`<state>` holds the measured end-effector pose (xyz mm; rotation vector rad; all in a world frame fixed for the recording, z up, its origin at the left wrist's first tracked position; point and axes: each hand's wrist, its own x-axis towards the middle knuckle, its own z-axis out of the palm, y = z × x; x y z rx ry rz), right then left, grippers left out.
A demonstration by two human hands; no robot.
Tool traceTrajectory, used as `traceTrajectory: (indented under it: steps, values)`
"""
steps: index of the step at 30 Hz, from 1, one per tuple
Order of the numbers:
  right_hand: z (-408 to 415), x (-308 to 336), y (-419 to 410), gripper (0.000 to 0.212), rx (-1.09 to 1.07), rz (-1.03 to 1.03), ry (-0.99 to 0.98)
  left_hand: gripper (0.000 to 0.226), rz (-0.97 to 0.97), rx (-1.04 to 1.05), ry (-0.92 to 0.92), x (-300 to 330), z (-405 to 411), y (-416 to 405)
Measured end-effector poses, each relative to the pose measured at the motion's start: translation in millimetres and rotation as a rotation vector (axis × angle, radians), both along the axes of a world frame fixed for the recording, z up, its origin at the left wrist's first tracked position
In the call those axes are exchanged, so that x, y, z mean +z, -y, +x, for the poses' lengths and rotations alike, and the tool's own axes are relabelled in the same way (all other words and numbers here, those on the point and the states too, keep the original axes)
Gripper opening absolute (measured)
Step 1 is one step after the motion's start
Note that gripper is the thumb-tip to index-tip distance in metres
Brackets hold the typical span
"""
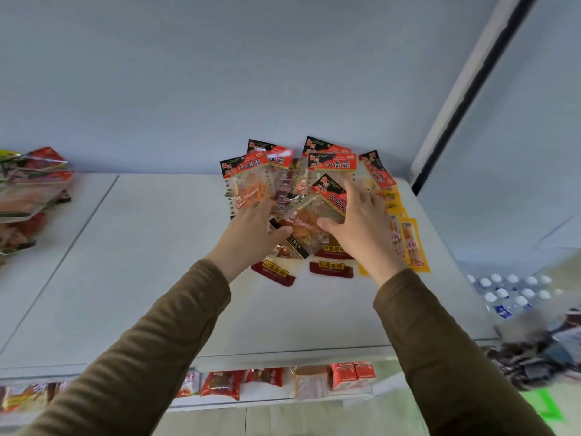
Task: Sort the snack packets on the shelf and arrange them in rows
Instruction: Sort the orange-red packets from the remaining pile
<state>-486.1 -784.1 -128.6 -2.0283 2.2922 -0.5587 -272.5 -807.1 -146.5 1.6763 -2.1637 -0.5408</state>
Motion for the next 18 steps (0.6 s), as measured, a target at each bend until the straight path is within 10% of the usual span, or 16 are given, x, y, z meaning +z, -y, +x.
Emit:
traceTrajectory:
  steps: [10,18]
  values:
    - [-21.3,-13.2,37.9,0.114,-0.083,-0.037,0.047,0.077,-0.158,0.143,0.271,-4.1,-42.9,19.1]
    - [-24.8,3.9,71.7,0.101,-0.088,-0.161,1.039,0.085,-0.181,0.215,0.304,5.5,-66.2,43.8]
